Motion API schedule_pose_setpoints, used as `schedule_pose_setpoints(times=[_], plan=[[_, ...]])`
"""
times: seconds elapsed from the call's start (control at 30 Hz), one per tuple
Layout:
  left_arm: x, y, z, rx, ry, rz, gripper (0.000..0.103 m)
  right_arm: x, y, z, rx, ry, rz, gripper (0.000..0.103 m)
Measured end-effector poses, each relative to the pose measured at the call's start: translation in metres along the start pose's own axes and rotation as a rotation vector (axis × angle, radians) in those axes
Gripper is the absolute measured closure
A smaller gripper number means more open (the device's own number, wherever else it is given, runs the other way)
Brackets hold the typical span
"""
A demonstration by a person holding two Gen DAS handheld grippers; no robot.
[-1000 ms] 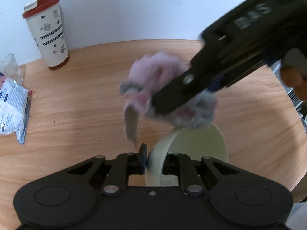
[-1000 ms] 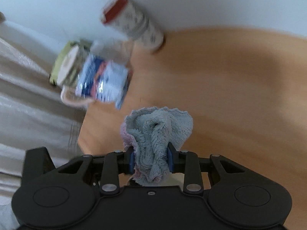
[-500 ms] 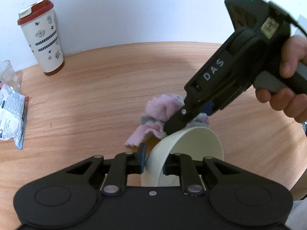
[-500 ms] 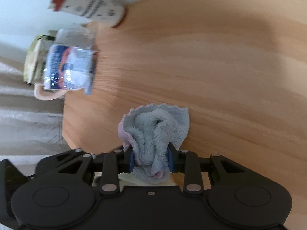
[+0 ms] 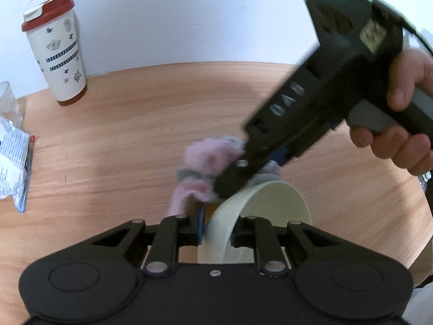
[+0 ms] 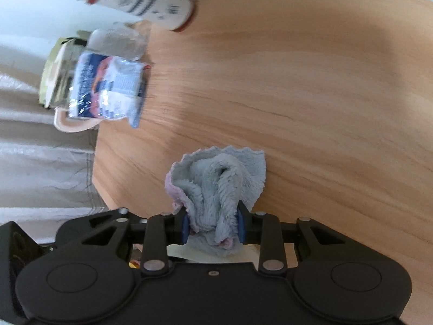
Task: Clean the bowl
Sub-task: 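Wipe the cloth over the bowl with the right gripper while the left holds it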
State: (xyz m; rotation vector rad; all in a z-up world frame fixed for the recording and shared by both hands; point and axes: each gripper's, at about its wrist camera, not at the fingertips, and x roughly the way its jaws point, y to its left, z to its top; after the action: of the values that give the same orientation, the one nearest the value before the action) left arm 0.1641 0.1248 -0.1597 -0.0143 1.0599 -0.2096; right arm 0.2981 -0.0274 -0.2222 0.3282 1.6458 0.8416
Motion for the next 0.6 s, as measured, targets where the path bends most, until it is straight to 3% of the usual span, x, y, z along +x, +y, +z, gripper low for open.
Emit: schedule_pose_setpoints(times=[0.13,0.27,0.47,0.6], plan=[[0.002,0.012,-0.002,-0.047,0.016,0.013,0.087,-0.001,-0.039,-0.009,0.133,0.011,-0.014,0.067],[0.001,0.018,-0.004,-0.074,0.020,0.007,0.088,-0.001,-0.043,-0.011,0.185,-0.001,0.052,0.067],[0.004,0.022,-0.003,-0.088,0.029,0.012,0.088,0.007,-0.005,0.000,0.088,-0.028,0.076,0.067],[0.004,0.031,-0.008,-0.135,0.031,0.006,0.088,0.006,-0.012,-0.005,0.097,-0.029,0.078,0.067]])
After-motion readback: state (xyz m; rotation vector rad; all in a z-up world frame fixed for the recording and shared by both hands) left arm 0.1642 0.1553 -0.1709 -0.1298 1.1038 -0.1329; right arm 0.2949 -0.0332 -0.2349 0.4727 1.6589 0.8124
